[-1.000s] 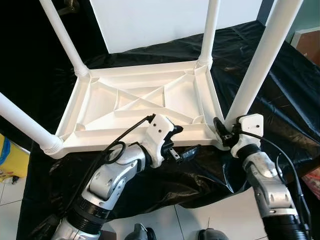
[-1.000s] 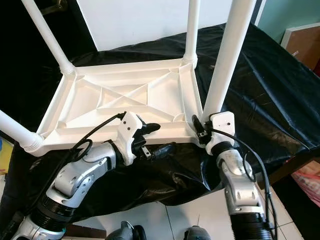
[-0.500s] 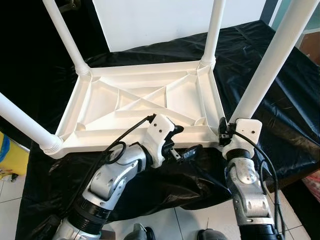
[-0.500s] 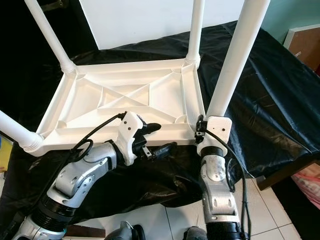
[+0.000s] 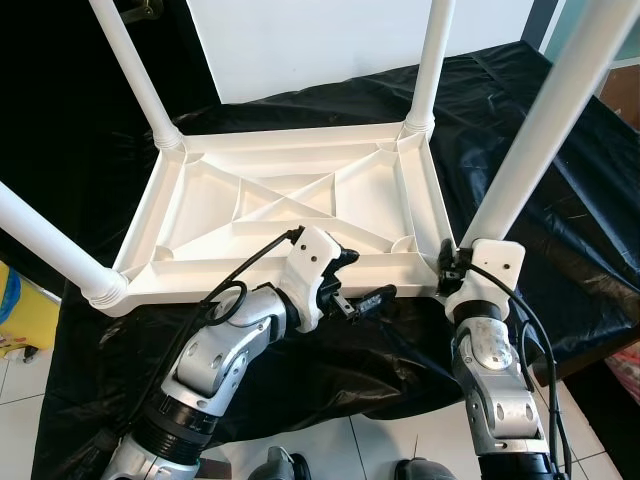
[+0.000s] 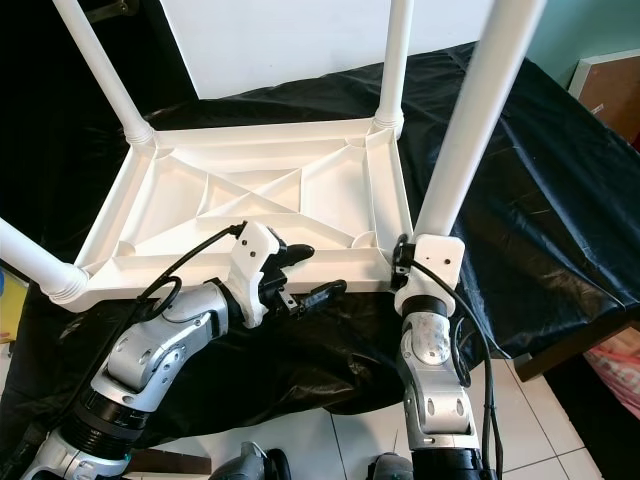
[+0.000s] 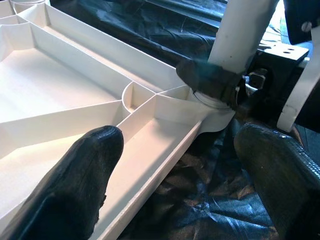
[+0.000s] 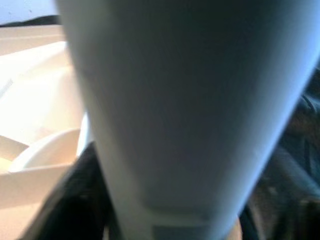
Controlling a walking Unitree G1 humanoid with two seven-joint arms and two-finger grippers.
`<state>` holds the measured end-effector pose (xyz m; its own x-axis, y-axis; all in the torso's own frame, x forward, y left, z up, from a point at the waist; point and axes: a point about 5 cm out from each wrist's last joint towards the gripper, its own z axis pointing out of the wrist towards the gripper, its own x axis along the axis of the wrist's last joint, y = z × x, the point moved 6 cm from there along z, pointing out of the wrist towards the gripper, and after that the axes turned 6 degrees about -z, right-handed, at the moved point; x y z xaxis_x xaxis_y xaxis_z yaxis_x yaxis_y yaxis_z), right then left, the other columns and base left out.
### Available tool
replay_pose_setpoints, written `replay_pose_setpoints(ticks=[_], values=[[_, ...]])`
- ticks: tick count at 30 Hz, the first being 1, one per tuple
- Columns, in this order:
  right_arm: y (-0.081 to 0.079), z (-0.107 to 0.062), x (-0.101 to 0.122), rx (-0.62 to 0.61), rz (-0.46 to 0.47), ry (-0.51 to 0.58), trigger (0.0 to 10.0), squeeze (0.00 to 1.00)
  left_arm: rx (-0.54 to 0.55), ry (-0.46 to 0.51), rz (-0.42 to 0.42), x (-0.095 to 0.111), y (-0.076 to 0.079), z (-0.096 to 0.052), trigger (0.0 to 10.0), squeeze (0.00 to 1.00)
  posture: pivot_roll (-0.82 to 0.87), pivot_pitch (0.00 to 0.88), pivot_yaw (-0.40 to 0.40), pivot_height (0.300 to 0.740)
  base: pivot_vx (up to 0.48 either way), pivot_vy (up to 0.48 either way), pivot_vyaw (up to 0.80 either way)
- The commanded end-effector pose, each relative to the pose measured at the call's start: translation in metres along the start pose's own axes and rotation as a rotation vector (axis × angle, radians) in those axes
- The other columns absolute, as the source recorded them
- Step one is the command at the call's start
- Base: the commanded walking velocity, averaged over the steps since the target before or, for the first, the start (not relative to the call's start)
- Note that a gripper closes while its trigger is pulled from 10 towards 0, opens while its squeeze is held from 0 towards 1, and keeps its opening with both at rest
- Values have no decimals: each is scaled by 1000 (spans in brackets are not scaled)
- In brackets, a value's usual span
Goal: Building children table
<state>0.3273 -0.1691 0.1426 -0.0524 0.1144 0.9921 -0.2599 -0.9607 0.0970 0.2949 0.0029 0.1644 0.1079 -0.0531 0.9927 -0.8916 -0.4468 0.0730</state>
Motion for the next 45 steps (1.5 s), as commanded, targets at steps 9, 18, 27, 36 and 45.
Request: replay_pose_setpoints(ticks=[9, 18, 27, 36, 45], values=[[17, 3, 4, 162, 6, 80, 10000, 1000, -26, -11, 4, -2, 4, -4, 10000, 0, -91, 140, 92, 740, 0, 0, 0], [14, 5, 5, 345, -3, 97, 10000, 0, -15, -13, 9, -2, 2, -6, 10000, 0, -85, 129, 90, 740, 0, 0, 0], [-1, 6, 5, 733, -98, 87, 10000, 0, 3, 3, 23, 0, 0, -4, 10000, 0, -88, 119, 62, 740, 0, 0, 0], [-19, 15, 7, 900, -138, 84, 10000, 0, 7, 11, 24, 2, -2, -4, 10000, 0, -96, 126, 63, 740, 0, 0, 0], [-22, 17, 4, 954, -153, 84, 0, 0, 7, 14, 23, 3, 0, -4, 10000, 0, -82, 134, 66, 740, 0, 0, 0]])
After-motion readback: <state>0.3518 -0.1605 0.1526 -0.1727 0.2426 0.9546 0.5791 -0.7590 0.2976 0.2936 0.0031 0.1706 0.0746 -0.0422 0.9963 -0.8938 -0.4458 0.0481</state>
